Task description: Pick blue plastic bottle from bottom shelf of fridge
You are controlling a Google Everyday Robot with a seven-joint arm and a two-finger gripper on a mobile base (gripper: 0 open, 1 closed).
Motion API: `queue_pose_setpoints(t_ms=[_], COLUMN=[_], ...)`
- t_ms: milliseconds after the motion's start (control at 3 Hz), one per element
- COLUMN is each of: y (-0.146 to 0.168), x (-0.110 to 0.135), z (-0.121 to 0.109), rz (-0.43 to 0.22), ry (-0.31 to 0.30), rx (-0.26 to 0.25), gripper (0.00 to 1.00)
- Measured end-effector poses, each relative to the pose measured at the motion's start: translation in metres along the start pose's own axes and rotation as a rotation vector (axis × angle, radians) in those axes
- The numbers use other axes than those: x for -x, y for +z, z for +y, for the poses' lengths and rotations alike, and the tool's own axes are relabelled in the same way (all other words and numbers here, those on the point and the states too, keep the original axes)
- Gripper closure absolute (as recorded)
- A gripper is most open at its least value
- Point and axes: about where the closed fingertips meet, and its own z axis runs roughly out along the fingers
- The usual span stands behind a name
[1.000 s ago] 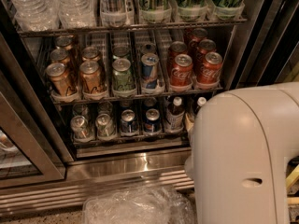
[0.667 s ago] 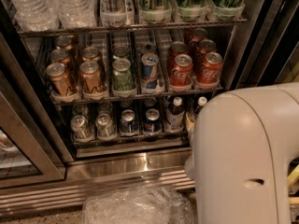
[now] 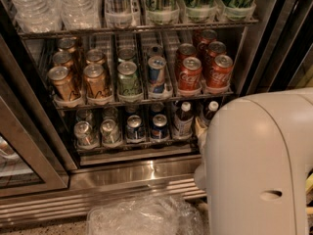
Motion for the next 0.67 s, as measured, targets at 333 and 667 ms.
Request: queue_pose_setpoints(t_ms=[333, 667], y=[-0.0033, -0.0062], x=[0.0045, 0.0090], z=[-0.0015, -0.0031], rz=[-0.017, -0.033], ry=[0.006, 0.010], rx=[-0.004, -0.007], gripper=[1.00, 1.00])
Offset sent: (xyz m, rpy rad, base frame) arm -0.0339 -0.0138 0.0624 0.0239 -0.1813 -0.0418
